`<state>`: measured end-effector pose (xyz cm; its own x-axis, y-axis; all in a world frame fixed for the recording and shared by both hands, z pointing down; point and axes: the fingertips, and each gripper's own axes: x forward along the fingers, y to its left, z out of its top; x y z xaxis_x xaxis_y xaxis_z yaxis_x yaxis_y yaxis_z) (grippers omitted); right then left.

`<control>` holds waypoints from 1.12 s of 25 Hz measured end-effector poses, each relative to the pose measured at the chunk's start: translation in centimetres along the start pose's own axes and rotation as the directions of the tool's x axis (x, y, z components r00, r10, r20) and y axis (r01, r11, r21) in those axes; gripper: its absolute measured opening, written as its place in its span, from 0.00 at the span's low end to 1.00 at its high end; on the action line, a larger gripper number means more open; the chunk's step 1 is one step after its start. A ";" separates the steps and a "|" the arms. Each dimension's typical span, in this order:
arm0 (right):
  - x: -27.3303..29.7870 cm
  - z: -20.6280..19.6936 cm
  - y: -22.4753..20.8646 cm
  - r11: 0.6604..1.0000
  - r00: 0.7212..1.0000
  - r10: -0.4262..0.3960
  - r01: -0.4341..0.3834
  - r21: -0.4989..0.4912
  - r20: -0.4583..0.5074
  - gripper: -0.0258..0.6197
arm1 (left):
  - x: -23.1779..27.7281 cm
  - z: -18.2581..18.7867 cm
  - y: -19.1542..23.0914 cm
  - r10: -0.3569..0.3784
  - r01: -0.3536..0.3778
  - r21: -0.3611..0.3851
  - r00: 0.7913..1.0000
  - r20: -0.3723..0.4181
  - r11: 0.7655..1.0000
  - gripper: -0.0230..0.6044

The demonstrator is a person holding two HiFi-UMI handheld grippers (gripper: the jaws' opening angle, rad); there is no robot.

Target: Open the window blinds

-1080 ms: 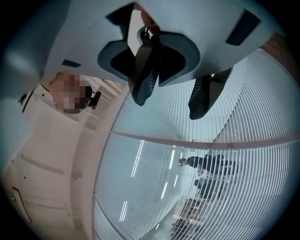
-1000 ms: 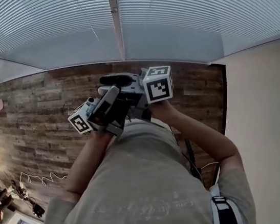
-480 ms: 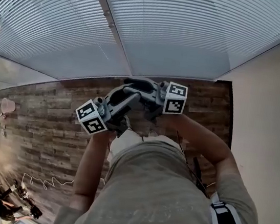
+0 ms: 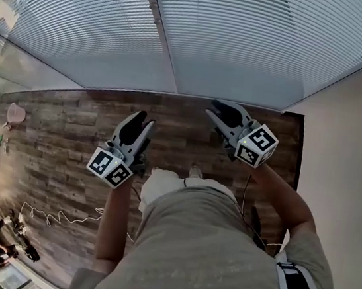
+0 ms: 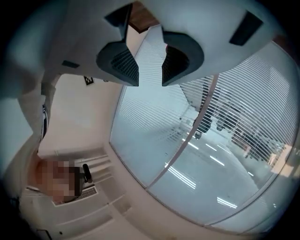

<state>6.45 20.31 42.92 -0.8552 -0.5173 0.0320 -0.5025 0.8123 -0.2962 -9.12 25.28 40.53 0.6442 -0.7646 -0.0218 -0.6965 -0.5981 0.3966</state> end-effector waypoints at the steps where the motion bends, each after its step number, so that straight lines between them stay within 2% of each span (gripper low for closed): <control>1: -0.4 -0.1 0.5 1.000 1.000 -0.002 0.002 0.008 -0.011 0.23 | -0.1 -0.1 -0.4 0.002 -0.002 0.021 1.000 -0.014 1.000 0.28; 6: -1.1 0.7 1.7 0.999 0.998 -0.050 0.050 -0.007 -0.025 0.23 | -0.9 0.4 -1.9 0.028 -0.018 0.134 0.997 -0.070 0.991 0.27; 11: -0.4 0.0 8.6 0.996 0.997 -0.076 0.077 0.039 -0.020 0.23 | -8.2 1.0 -3.2 0.027 -0.014 0.183 0.997 -0.068 0.983 0.28; 15: 1.6 -1.0 15.8 0.996 0.996 -0.083 0.084 0.029 -0.031 0.23 | -15.8 1.7 -2.4 0.040 -0.030 0.161 0.997 -0.060 0.986 0.28; 22: 5.1 -3.9 26.4 0.985 0.985 -0.170 0.170 -0.005 -0.037 0.23 | -28.8 2.8 0.8 0.048 -0.038 0.135 0.997 -0.064 0.990 0.27; 25: 5.7 -6.0 30.7 0.978 0.978 -0.207 0.206 -0.035 -0.036 0.23 | -33.6 1.7 2.4 0.047 -0.041 0.099 0.997 -0.062 0.994 0.28; 28: 5.2 -7.8 33.1 0.965 0.966 -0.258 0.256 -0.052 -0.031 0.23 | -36.3 0.2 3.2 0.035 -0.030 0.071 0.997 -0.074 0.997 0.28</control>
<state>-15.64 46.66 40.75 -0.7002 -0.7006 0.1372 -0.7106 0.6656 -0.2281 -34.81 51.12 42.37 0.6412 -0.7650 0.0602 -0.7358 -0.5906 0.3313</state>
